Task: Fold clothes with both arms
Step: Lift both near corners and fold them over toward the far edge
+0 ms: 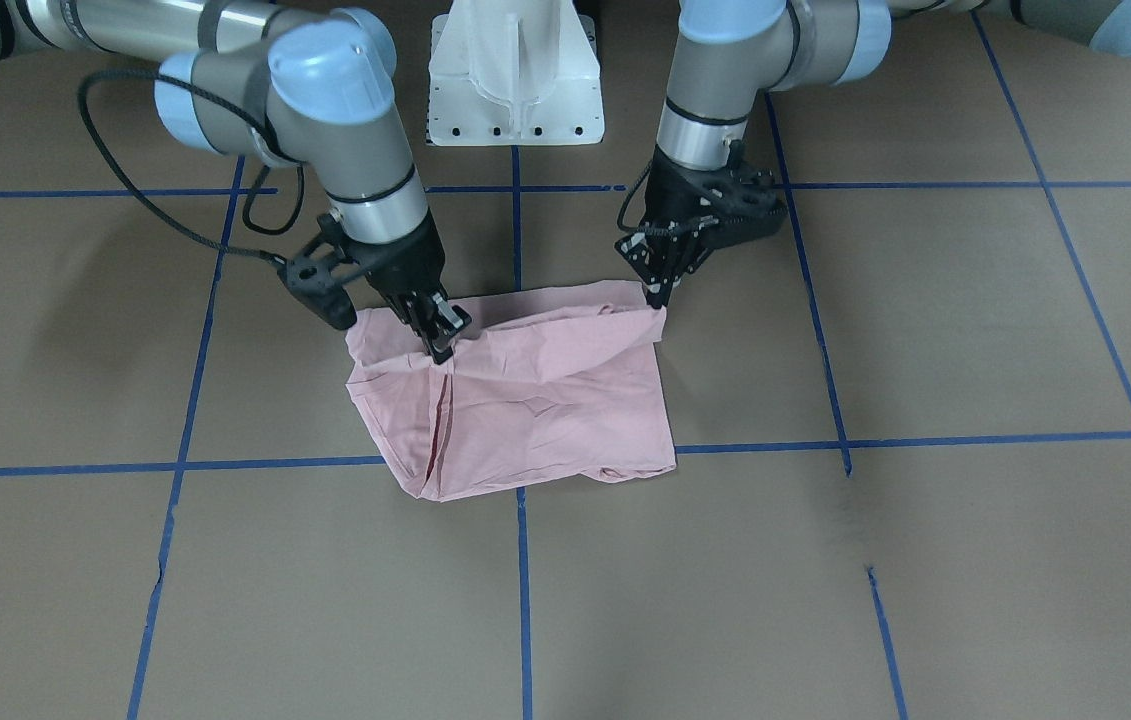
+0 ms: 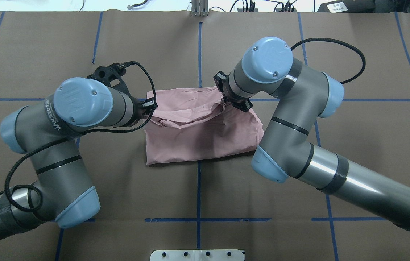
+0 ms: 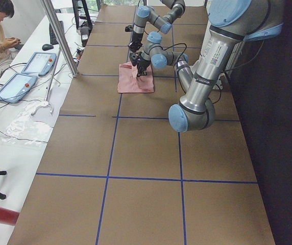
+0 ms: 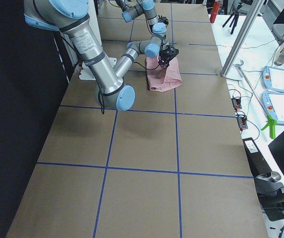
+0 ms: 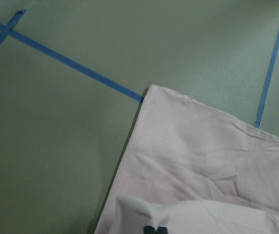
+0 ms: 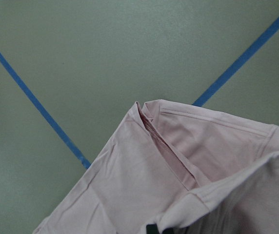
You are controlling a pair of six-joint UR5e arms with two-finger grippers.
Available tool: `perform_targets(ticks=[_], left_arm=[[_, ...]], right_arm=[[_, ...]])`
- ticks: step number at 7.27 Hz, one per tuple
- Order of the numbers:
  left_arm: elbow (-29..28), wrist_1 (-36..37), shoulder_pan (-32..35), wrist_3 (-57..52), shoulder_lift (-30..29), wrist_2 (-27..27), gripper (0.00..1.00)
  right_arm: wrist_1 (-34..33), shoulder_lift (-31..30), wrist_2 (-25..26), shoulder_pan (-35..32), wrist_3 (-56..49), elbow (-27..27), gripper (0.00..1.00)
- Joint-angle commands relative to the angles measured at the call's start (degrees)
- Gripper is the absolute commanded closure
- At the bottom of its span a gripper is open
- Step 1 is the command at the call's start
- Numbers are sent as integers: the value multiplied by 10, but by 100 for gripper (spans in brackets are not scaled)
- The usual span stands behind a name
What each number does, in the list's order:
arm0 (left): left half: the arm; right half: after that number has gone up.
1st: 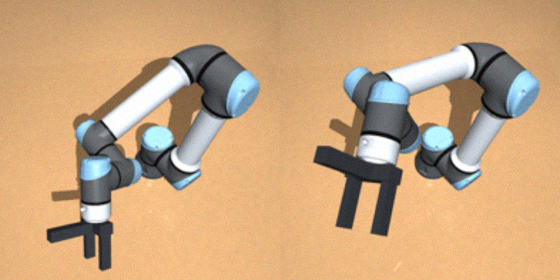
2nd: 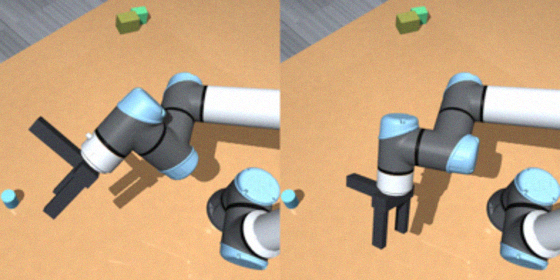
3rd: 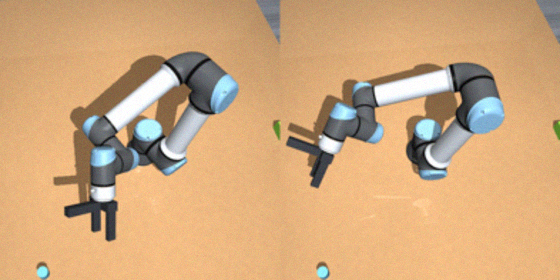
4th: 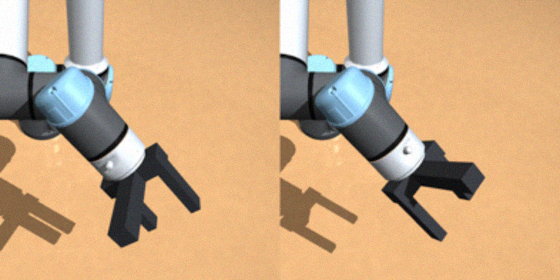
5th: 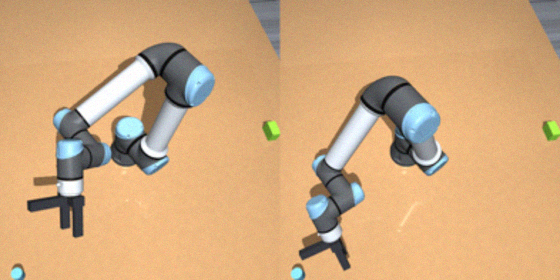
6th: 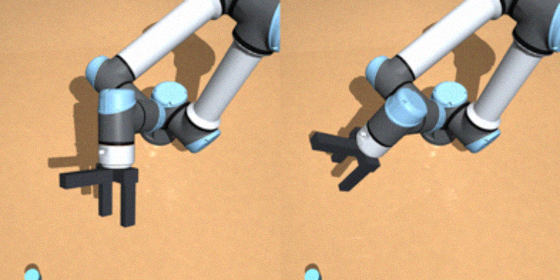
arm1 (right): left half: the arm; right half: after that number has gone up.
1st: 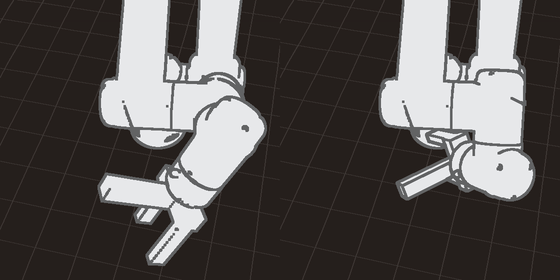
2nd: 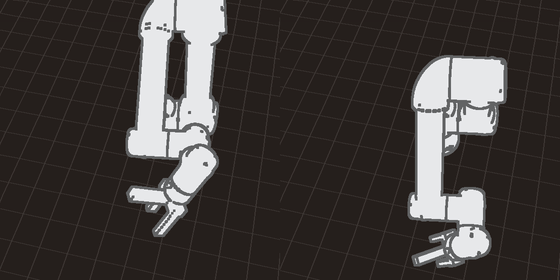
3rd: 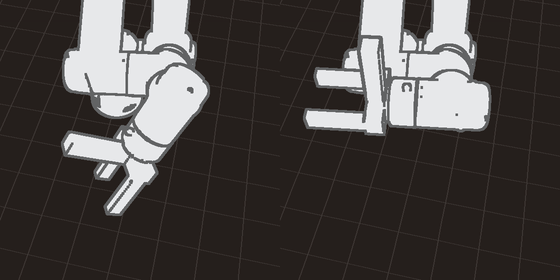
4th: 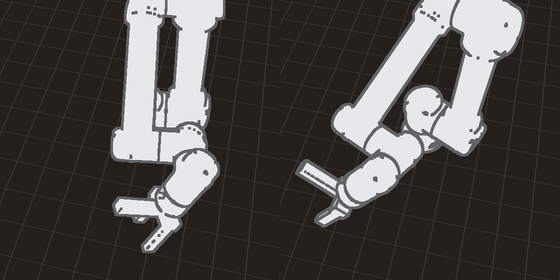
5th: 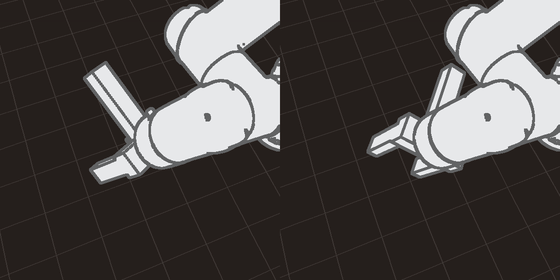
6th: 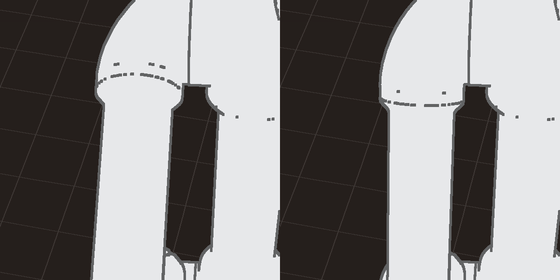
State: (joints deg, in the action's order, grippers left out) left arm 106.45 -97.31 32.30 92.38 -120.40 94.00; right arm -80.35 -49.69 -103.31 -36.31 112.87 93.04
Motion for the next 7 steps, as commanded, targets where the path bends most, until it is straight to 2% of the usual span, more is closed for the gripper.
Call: perform_targets(ticks=[1, 2, 3, 4, 5, 6, 7], left_arm=[[-55, -47, 9, -20, -18, -17, 100], [-106, -79, 18, -20, -34, -33, 100], [-184, -142, 40, -38, -53, -35, 100], [-280, -220, 68, -101, -67, -61, 91], [-322, -285, 103, -171, -66, -71, 73], [-319, -286, 106, -177, -66, -69, 59], [-303, -286, 106, -176, -65, -64, 53]], right_arm=[[12, 14, -7, -8, -5, -43, 100], [47, 24, -6, -8, -6, -81, 100], [85, 50, -7, -17, -8, -151, 100], [135, 82, -11, -38, -44, -243, 89], [165, 102, -50, -81, -126, -315, 2], [165, 108, -54, -91, -164, -313, 0], [165, 110, -54, -94, -172, -313, 0]])
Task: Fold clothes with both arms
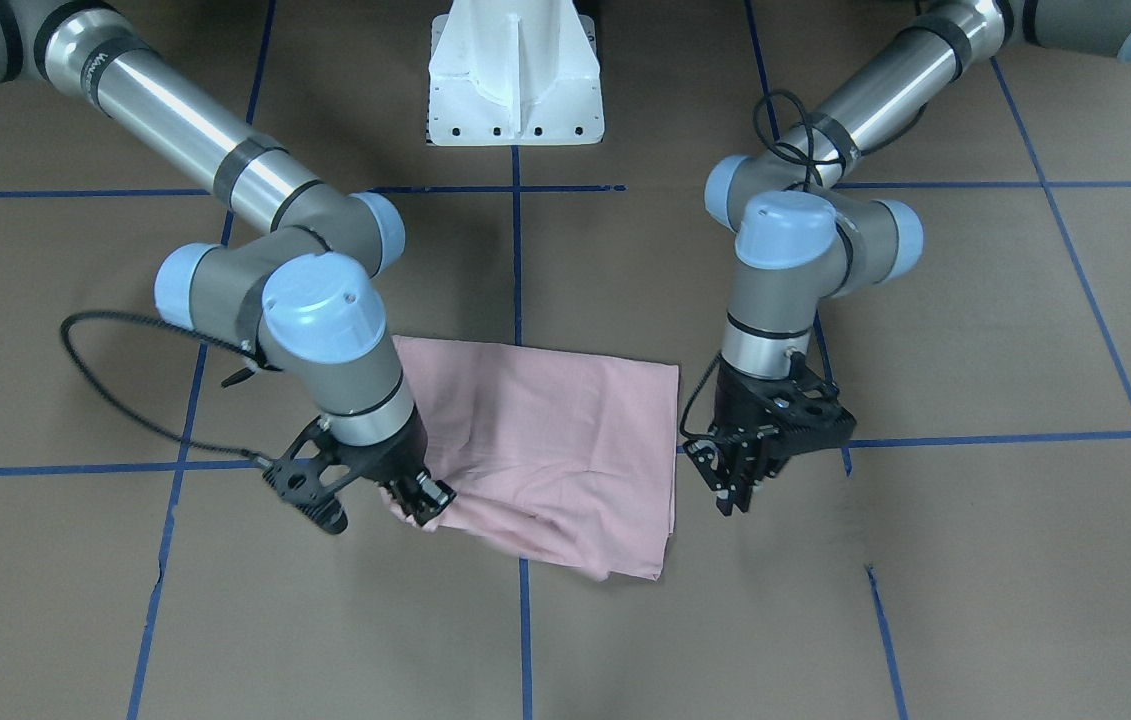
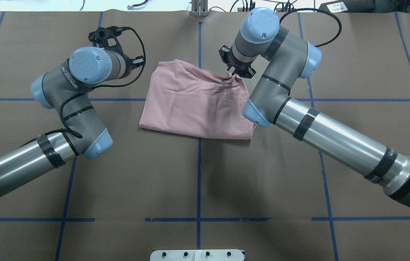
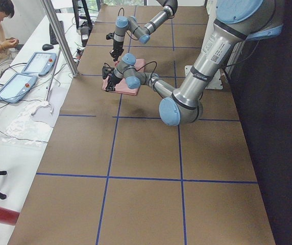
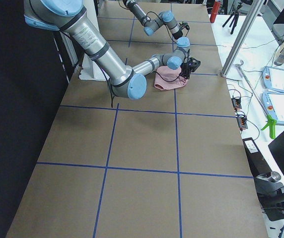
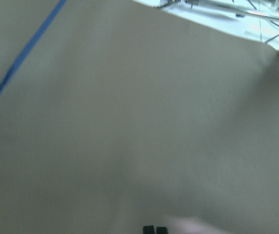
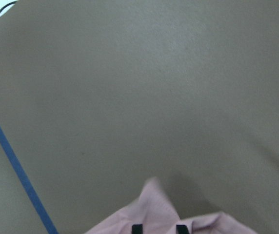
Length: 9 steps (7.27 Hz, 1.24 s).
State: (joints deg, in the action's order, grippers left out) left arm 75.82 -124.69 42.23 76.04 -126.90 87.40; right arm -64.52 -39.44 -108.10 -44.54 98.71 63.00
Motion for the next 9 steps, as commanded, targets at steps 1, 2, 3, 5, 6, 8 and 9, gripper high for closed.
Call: perform_targets(ticks=[1, 2, 3, 5, 6, 8, 9], left_arm=[[12, -19, 7, -13, 6, 3, 53], [19, -20, 8, -16, 8, 4, 53], [40, -20, 10, -19, 30, 18, 54], [133, -20, 70, -107, 110, 136, 54], [172, -20, 118, -183, 164, 216, 54], [215, -13, 266, -398, 267, 385, 54], [214, -8, 326, -506, 300, 429, 54]], right_arm=[[7, 7, -8, -21, -42, -7, 0], [7, 0, -18, -37, -54, 4, 0], [7, -12, -67, -70, -87, 12, 0], [1, -138, -161, -166, -237, 96, 0], [-2, -200, -207, -230, -338, 119, 0], [-28, -269, -285, -348, -568, 119, 0], [-79, -284, -291, -387, -676, 124, 0]])
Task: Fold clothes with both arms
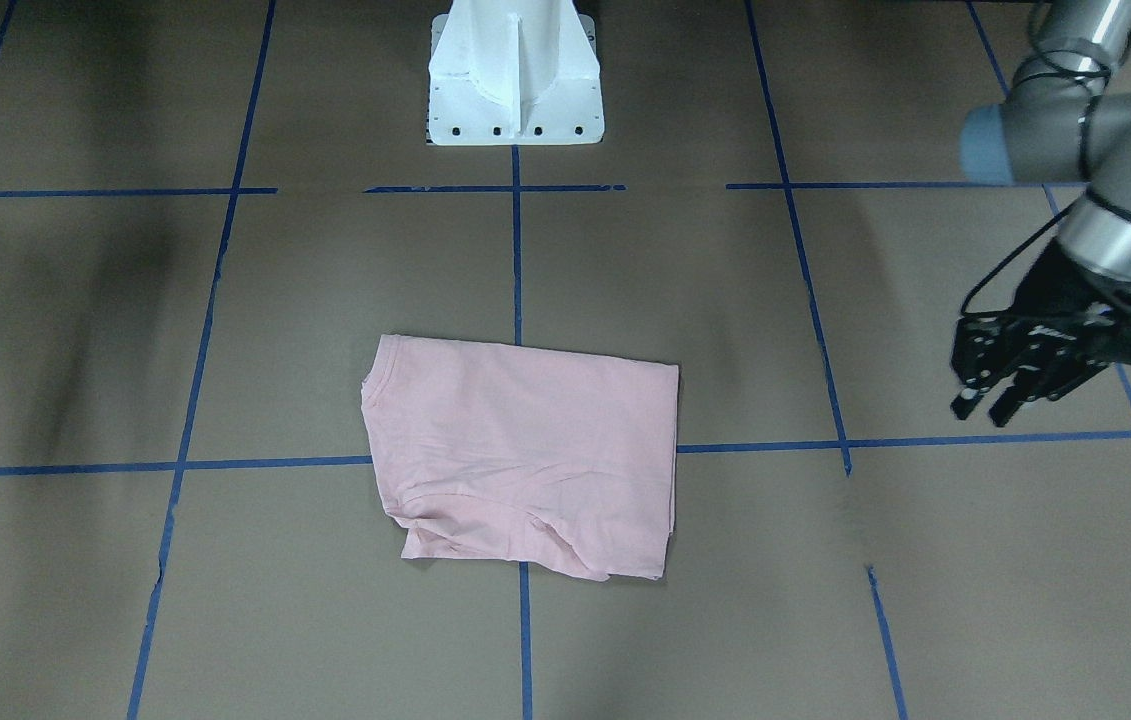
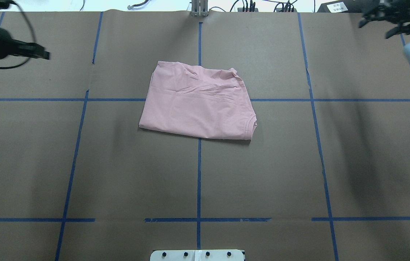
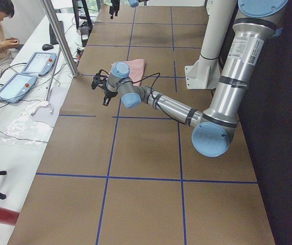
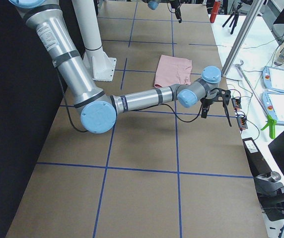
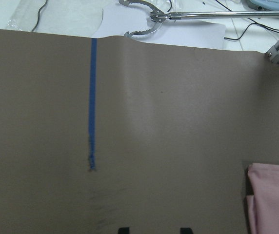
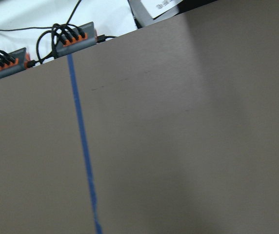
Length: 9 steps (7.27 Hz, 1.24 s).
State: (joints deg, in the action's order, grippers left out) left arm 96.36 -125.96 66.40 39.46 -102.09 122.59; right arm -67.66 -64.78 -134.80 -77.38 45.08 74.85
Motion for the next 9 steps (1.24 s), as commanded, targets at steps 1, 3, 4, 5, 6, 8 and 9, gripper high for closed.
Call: perform_targets(ticks=[1, 3, 4, 5, 6, 8, 9], left_arm=[[12, 17, 131, -207, 81, 91, 54], [43, 211, 212, -385, 87, 103, 43], [48, 294, 235, -450, 85, 103, 0], [44, 338, 240, -453, 85, 103, 0], [41, 391, 240, -451, 86, 102, 0], [51, 392, 257, -453, 141, 155, 0], [70, 380, 258, -454, 150, 173, 0]], right_arm=[[-106, -51, -23, -88, -226, 28, 0], [-227, -85, -14, -101, -333, 96, 0], [-252, -91, -15, -102, -357, 95, 0], [-261, -117, -17, -107, -359, 118, 0], [-262, -122, -17, -107, -359, 118, 0], [-261, -142, -15, -106, -389, 115, 0], [-261, -144, -15, -107, -391, 116, 0]])
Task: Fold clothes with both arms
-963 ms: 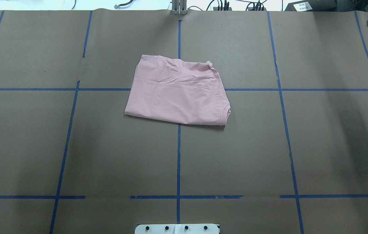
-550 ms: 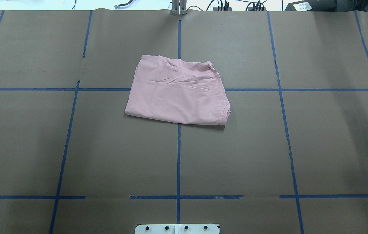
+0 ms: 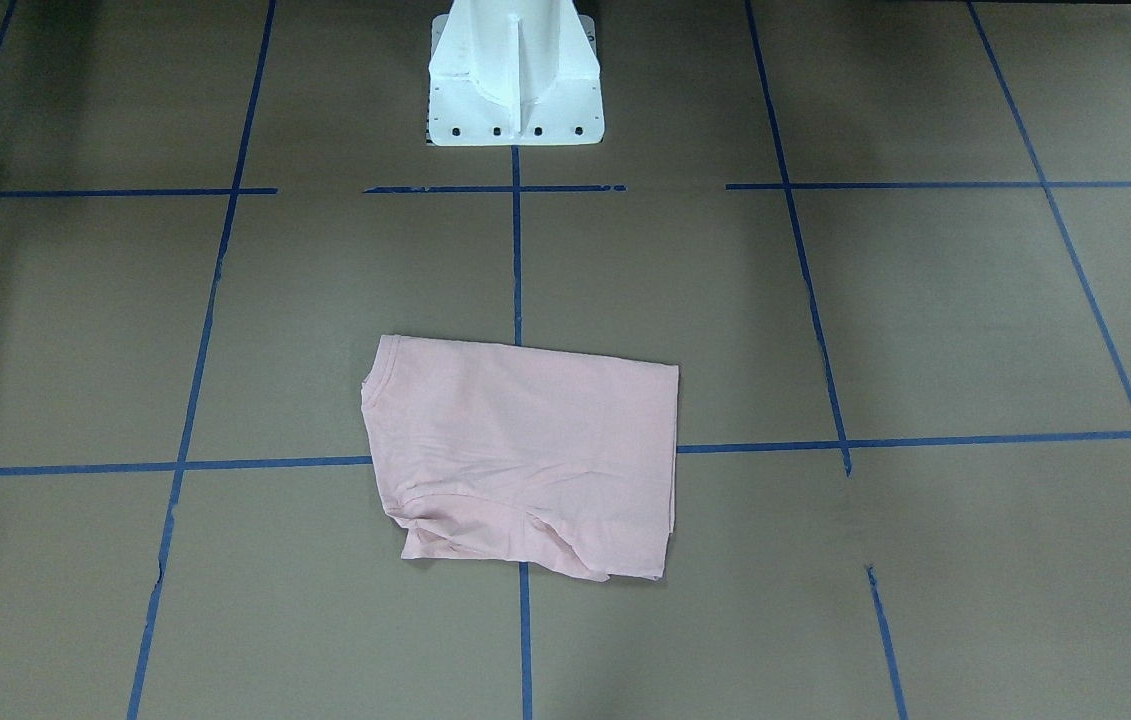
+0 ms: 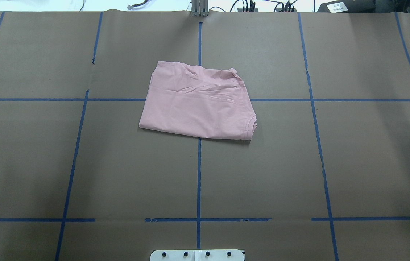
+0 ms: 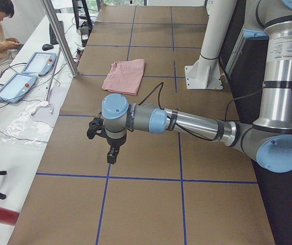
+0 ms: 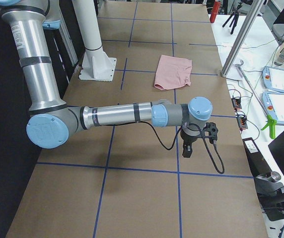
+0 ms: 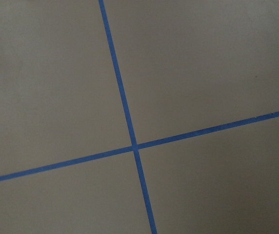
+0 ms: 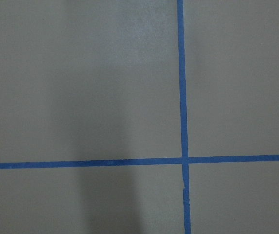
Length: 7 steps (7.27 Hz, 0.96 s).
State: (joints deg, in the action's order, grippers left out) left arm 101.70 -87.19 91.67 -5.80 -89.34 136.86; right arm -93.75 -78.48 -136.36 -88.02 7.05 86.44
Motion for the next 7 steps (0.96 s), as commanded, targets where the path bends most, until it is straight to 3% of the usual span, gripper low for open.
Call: perform_targets(ticks=[1, 2, 3, 5, 7], left_arm=[[36, -37, 4, 1, 32, -25, 0], [34, -39, 4, 2, 33, -80, 0], [42, -33, 2, 0, 26, -91, 0], [53, -26, 3, -4, 32, -84, 0], [56, 49, 3, -4, 32, -84, 0]], right_arm=[[0, -7, 0, 0, -11, 1, 0], [1, -21, 0, 0, -12, 7, 0], [2, -42, 1, -3, -28, 28, 0], [3, -83, 4, -3, -41, 62, 0], [1, -113, 9, -4, -43, 106, 0]])
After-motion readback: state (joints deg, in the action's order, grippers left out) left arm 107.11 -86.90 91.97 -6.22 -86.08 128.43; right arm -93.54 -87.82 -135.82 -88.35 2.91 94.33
